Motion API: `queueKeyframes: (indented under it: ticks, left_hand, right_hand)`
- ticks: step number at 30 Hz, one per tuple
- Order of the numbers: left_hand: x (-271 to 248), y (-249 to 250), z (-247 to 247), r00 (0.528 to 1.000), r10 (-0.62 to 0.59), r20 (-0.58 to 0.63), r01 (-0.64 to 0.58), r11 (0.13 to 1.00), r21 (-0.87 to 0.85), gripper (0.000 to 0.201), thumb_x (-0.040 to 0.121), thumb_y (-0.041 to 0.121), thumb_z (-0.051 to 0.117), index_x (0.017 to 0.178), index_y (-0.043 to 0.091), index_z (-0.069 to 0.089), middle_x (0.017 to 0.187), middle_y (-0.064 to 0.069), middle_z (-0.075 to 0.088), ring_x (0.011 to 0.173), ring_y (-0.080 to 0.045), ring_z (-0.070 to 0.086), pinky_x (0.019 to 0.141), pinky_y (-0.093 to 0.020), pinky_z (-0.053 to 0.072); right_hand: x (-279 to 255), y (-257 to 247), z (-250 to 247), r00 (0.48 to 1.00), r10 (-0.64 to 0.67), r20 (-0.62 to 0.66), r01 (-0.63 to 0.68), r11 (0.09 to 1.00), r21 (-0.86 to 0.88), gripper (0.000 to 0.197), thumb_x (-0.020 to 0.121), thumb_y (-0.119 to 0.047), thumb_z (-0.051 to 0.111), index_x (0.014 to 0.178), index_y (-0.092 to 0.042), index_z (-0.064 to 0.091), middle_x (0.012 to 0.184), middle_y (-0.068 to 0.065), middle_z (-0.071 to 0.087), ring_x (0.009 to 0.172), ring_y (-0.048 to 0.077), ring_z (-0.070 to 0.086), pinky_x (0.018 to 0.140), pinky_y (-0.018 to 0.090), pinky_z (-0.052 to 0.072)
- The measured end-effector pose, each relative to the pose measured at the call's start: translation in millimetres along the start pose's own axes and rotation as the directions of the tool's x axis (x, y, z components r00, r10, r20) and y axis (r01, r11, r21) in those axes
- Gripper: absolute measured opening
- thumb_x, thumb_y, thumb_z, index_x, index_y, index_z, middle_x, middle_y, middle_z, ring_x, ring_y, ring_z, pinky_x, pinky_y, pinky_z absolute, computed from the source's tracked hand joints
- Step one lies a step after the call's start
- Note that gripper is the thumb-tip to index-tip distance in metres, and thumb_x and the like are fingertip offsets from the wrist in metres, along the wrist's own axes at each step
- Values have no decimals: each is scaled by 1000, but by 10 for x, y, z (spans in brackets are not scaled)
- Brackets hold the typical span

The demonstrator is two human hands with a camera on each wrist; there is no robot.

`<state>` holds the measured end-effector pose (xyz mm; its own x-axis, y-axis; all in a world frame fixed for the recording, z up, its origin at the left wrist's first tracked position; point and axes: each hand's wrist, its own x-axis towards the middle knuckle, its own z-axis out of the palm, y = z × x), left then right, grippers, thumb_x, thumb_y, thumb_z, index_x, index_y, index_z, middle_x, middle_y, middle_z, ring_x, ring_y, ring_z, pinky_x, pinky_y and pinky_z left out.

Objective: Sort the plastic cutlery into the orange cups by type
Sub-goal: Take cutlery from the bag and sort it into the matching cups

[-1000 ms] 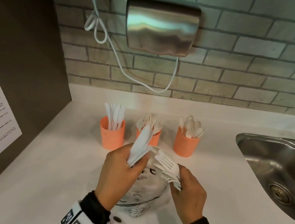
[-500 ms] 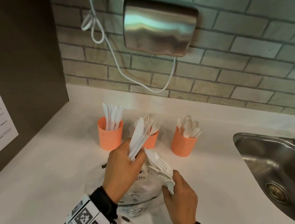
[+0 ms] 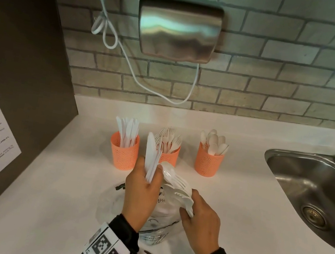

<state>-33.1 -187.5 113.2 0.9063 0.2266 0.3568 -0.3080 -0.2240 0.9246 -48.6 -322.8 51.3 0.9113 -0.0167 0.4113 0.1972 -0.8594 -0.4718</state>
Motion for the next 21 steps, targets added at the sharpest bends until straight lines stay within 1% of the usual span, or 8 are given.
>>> queueKeyframes:
  ticks: [2, 4, 6, 8, 13, 16, 18, 21]
  left_hand:
    - [-18, -2, 4, 998, 61, -34, -60, 998, 30, 14, 87, 9, 58, 78, 15, 49, 59, 5, 47, 53, -3, 46, 50, -10, 36]
    - [-29, 3, 0, 995, 79, -60, -80, 997, -15, 16, 85, 5, 61, 79, 18, 52, 57, 11, 50, 54, 0, 48, 53, -7, 37]
    - [-32, 6, -12, 996, 69, -59, -73, 994, -79, 20, 84, 2, 61, 79, 20, 54, 57, 17, 55, 54, 2, 50, 54, -6, 38]
    - [-39, 6, -25, 997, 61, -45, -65, 993, -100, 24, 84, 3, 61, 80, 25, 53, 56, 19, 55, 50, 0, 49, 50, -8, 38]
    - [23, -3, -63, 991, 71, -113, -75, 996, -37, 27, 89, 8, 56, 78, 29, 44, 57, 4, 48, 49, -6, 48, 47, -16, 39]
    - [117, -15, -93, 995, 11, -101, -18, 997, -74, 26, 91, 13, 54, 80, 35, 44, 59, -1, 49, 48, -16, 47, 50, -38, 45]
    - [145, -36, -94, 999, -21, -47, 16, 994, -104, 22, 88, 12, 58, 83, 31, 49, 62, 2, 52, 54, -19, 50, 50, -34, 44]
    - [135, -67, -64, 996, -81, 22, 83, 983, -161, 10, 82, 10, 67, 88, 10, 59, 67, 6, 57, 62, -12, 56, 64, -27, 46]
  right_hand:
    - [-9, -1, -2, 1000, 16, 6, -16, 1000, 19, 28, 65, -30, 50, 91, -20, 48, 55, -5, 59, 39, 13, 52, 41, 3, 8]
    - [-27, 7, 18, 999, 43, 19, -44, 996, 73, 35, 66, -35, 41, 94, -18, 55, 57, -3, 61, 43, 19, 55, 40, 6, 17]
    - [-38, 33, 68, 998, 56, 24, -59, 992, 113, 49, 66, -40, 36, 100, -15, 60, 64, 1, 64, 52, 24, 58, 40, 23, 34]
    - [-44, 29, 77, 996, 64, 57, -72, 987, 145, 55, 66, -43, 33, 104, -15, 60, 69, 5, 65, 59, 26, 58, 51, 34, 44]
    - [-56, 37, 97, 992, 58, 110, -71, 990, 118, 46, 71, -36, 39, 109, -14, 55, 76, 6, 65, 66, 27, 57, 55, 34, 40]
    - [-83, 50, 86, 986, 66, 156, -83, 991, 106, 48, 73, -34, 39, 114, -14, 53, 81, 6, 66, 70, 27, 58, 58, 34, 40]
    - [-95, 57, 76, 983, 67, 169, -88, 989, 115, 48, 74, -32, 40, 117, -15, 51, 83, 7, 66, 71, 25, 57, 57, 32, 38]
    - [-94, 51, 87, 983, 44, 178, -61, 994, 92, 48, 76, -33, 38, 119, -14, 49, 85, 6, 66, 72, 25, 59, 57, 31, 38]
